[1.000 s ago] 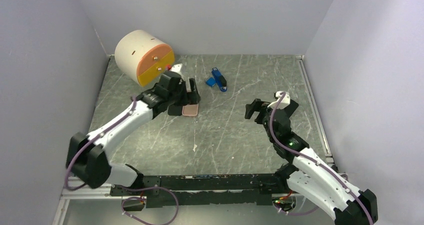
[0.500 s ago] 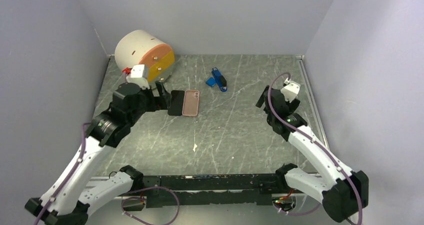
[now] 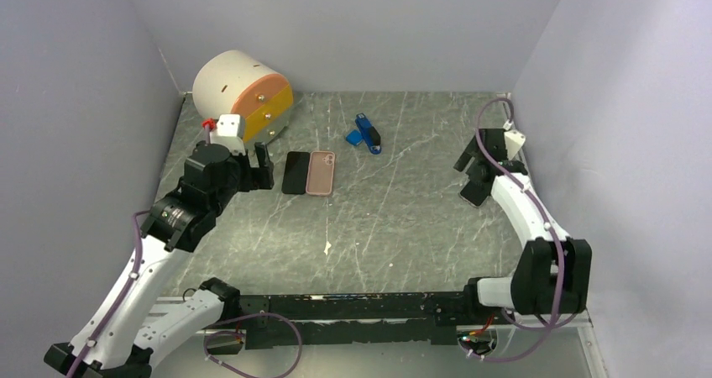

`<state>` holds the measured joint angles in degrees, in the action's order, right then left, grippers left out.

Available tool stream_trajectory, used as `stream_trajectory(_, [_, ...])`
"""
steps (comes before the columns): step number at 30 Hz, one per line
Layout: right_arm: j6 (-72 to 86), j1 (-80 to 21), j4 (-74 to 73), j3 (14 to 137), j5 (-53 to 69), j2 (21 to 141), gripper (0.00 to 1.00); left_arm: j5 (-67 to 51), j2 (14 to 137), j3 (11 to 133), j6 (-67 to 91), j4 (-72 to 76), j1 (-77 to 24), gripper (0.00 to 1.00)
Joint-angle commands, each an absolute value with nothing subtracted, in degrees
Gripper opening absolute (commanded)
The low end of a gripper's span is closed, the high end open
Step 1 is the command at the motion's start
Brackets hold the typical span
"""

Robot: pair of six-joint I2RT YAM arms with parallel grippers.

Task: Take the phone out of the phone case
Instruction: Pick up the phone at the center of the board.

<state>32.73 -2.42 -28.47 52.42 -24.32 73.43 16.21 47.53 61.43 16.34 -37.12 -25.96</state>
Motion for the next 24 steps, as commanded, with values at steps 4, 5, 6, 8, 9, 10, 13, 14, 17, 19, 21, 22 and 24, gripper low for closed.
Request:
stream_trajectory(4, [28.72,8.5,-23.87,56.75,-14.86,83.09,0.99,19.36,43.78,60.6,15.11,-37.19,-25.75,0.94])
stream_trajectory(5, [28.25,9.79,-23.93,57.55,-14.12,84.78,0.99,19.31,43.63,60.27,15.45,-37.22,-25.69,0.94])
stream_trajectory(6, [27.67,10.97,-23.65,58.52,-13.21,86.14,0.99,19.34,43.52,60.15,15.62,-37.37,-25.59,0.94])
stream_trajectory(8, [26.56,13.06,-22.71,59.86,-10.97,88.68,0.99,20.03,43.49,59.95,15.85,-37.52,-25.44,0.94])
stream_trajectory(9, [26.34,13.82,-22.39,60.54,-10.26,89.88,0.99,20.67,43.51,59.87,16.34,-37.72,-25.34,0.94])
stream_trajectory(10, [26.13,14.47,-22.3,61.36,-9.5,91.28,0.99,21.36,43.52,59.76,16.85,-37.89,-25.19,0.95])
stream_trajectory(13, [25.86,15.73,-23.04,64.05,-6.82,95.3,0.99,24.37,43.33,58.87,18.93,-38.76,-24.71,0.95])
stream_trajectory(14, [25.66,15.85,-23.37,64.94,-6.39,96.55,0.99,24.78,43.43,58.66,18.88,-38.76,-24.56,0.95])
stream_trajectory(17, [25.17,15.93,-24.48,67.06,-6.18,99.56,0.99,24.28,43.66,58.72,18.92,-38.91,-23.97,0.95])
stream_trajectory(19, [25.06,16.0,-25.45,68.08,-6.59,101.08,0.99,23.81,43.68,58.84,18.93,-39.06,-23.54,0.95])
stream_trajectory(21, [24.9,16.0,-25.88,68.66,-6.41,102.23,0.99,23.33,43.77,58.83,18.75,-39.13,-23.19,0.95])
stream_trajectory(22, [24.73,16.02,-26.06,68.86,-6.36,102.75,0.99,22.92,43.85,58.93,18.68,-39.16,-23.04,0.95])
stream_trajectory(24, [24.64,16.06,-26.54,69.19,-6.21,103.88,0.99,22.08,43.96,58.97,18.63,-39.11,-22.78,0.95])
